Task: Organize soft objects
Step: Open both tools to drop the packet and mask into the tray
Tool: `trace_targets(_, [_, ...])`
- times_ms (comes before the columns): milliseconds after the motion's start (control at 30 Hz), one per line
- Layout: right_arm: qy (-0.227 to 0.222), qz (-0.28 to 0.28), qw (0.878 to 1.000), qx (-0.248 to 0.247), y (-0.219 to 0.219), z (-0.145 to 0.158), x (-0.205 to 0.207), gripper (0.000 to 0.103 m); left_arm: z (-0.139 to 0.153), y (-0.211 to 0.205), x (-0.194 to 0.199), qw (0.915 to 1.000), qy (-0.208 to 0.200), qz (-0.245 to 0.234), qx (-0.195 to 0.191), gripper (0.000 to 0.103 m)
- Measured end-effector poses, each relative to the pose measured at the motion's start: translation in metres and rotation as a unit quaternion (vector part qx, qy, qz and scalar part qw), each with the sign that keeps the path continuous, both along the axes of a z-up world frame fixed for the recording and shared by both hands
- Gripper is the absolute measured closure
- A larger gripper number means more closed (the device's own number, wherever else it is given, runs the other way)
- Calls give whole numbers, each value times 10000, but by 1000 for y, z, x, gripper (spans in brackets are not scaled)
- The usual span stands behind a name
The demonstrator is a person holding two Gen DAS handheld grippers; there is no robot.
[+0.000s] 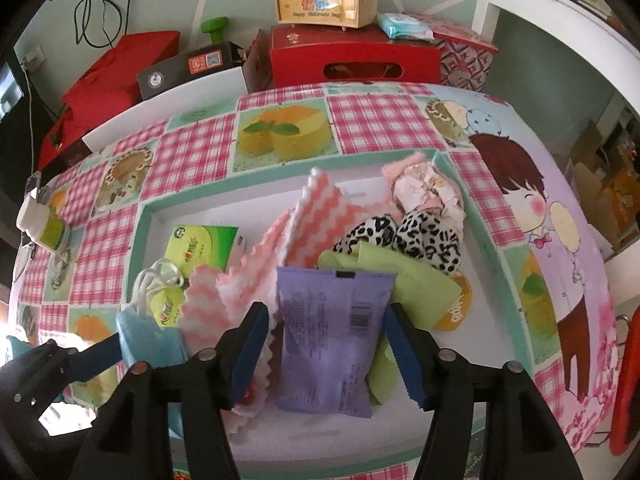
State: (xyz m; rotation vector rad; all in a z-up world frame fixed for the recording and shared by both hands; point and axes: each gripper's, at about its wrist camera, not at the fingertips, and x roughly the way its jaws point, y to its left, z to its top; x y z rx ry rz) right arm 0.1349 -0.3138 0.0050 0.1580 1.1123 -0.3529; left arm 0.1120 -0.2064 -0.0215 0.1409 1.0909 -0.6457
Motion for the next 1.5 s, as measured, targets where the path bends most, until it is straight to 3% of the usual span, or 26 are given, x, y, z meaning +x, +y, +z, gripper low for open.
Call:
trace_targets(333, [-324,-240,9991,-112,-6,15,-5,27,18,19,4,9994,-121,244,-207,39])
trace_targets(433, [-283,-274,9992,-81,-7,13,-4,26,18,35,14,9976,-125,655,-200,37])
trace_targets(567, [-205,-244,9994,-150,-4,10,-2,21,6,58,31,9917,-13,1285,-29,18])
trace_targets(633, [-194,-195,9994,-204,0,9,0,15,0,68,37,9882,7,1526,103,18])
trace_targets(867, [-125,-32,9996,-257,11,5,5,13,-13,84,46,9799,-47,1957,389,15])
trace_targets(933, [-164,-18,9995,-260,13,6,5,0,-14,86,47,9789,-108,1993,430,13])
trace_targets(1033, [-256,-45,9994,-231,13,9,3,0,-14,87,48,9783,-180,2023,411,2])
trace_targets(1367, [-255,103,9994,-188,26,16,0,0,-6,87,44,9797,-280,1953,364,2])
trace_targets(1500, [-305,177,9992,-210,35,24,-12,0,5,97,33,9741,-533,2165,376,2])
